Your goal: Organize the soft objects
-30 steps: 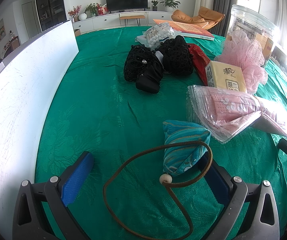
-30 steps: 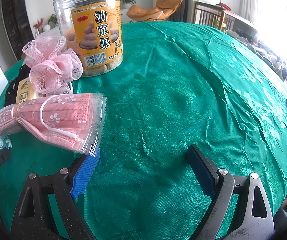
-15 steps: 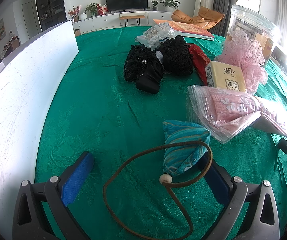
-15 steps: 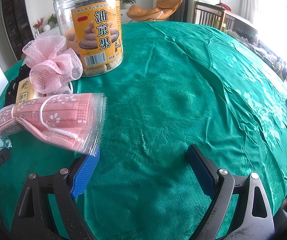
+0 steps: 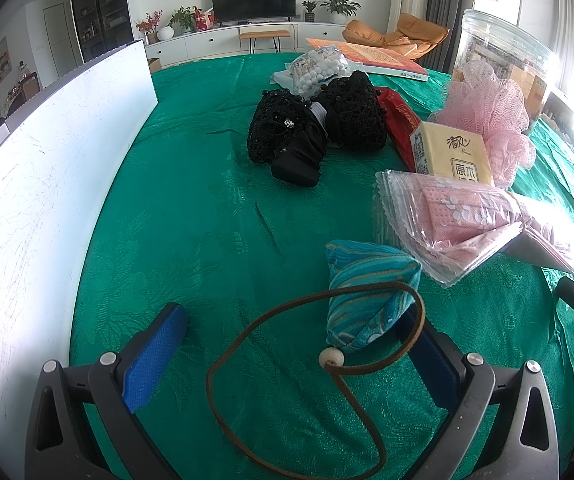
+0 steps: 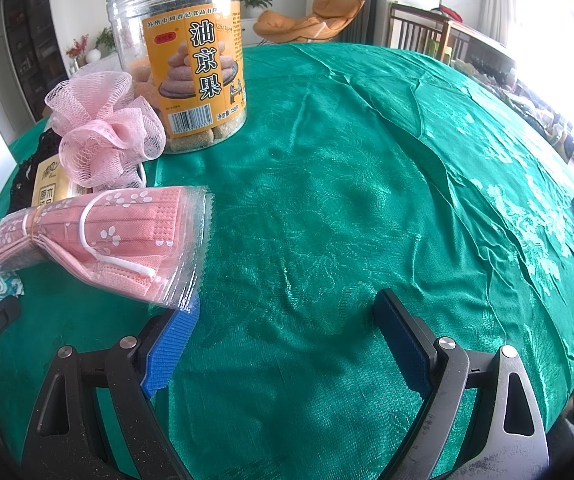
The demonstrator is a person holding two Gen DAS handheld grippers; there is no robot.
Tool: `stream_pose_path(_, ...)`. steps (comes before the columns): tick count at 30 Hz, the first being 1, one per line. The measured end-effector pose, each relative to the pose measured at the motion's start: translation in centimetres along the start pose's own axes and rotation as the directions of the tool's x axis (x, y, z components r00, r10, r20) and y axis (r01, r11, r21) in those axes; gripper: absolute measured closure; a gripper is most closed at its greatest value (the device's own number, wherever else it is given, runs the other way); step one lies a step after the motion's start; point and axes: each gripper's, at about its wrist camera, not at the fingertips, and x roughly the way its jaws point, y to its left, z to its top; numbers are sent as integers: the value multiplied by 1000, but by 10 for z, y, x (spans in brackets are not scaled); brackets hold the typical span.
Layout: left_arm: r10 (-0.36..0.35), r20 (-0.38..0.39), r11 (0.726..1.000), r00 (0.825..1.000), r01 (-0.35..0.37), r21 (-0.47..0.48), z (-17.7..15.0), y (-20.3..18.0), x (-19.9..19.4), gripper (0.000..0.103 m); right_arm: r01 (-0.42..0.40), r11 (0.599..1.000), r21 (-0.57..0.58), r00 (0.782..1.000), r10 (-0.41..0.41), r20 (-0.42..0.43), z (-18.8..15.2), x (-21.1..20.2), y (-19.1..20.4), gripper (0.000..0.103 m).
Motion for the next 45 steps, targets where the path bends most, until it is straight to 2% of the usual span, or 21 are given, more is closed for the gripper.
stream_pose_path(30,0,0,1000,1000,0,0,0,0,0,0,-1,1000,0,1000,1,1,-1,-1,0,12)
stream_pose_path(32,-1,0,1000,1000,1,0,0,0,0,0,-41,999,12,999,41,3,-1,-5,-3,13)
stream_pose_path(33,-1,0,1000,1000,1,0,0,0,0,0,-106,993,55,994,105,31,0,-12,-10,13)
stream_pose_path(34,-1,0,1000,1000,1,0,0,0,0,0,-200,976,88,978,192,85,1,-22,-17,13)
stream_pose_path(35,-1,0,1000,1000,1,0,0,0,0,0,-256,963,81,960,244,134,3,-32,-18,13)
stream_pose_path(36,-1,0,1000,1000,1,0,0,0,0,0,-269,962,35,952,260,159,6,-39,-12,13)
stream_pose_path(37,-1,0,1000,1000,1,0,0,0,0,0,-283,958,-43,946,286,155,10,-42,-1,13)
stream_pose_path(38,-1,0,1000,1000,1,0,0,0,0,0,-306,940,-153,939,324,113,16,-41,16,13)
stream_pose_path(39,-1,0,1000,1000,1,0,0,0,0,0,-291,920,-264,945,320,73,21,-40,33,16)
stream_pose_path(40,-1,0,1000,1000,1,0,0,0,0,0,-268,887,-375,949,310,56,24,-41,50,15)
stream_pose_path(42,0,0,1000,1000,0,0,0,0,0,0,-246,796,-553,955,296,1,31,-38,82,14)
stream_pose_path(43,0,0,1000,1000,0,0,0,0,0,0,-233,751,-617,960,281,-21,33,-35,96,14)
stream_pose_path(45,0,0,1000,1000,0,0,0,0,0,0,-257,642,-722,961,247,-123,34,-18,124,16)
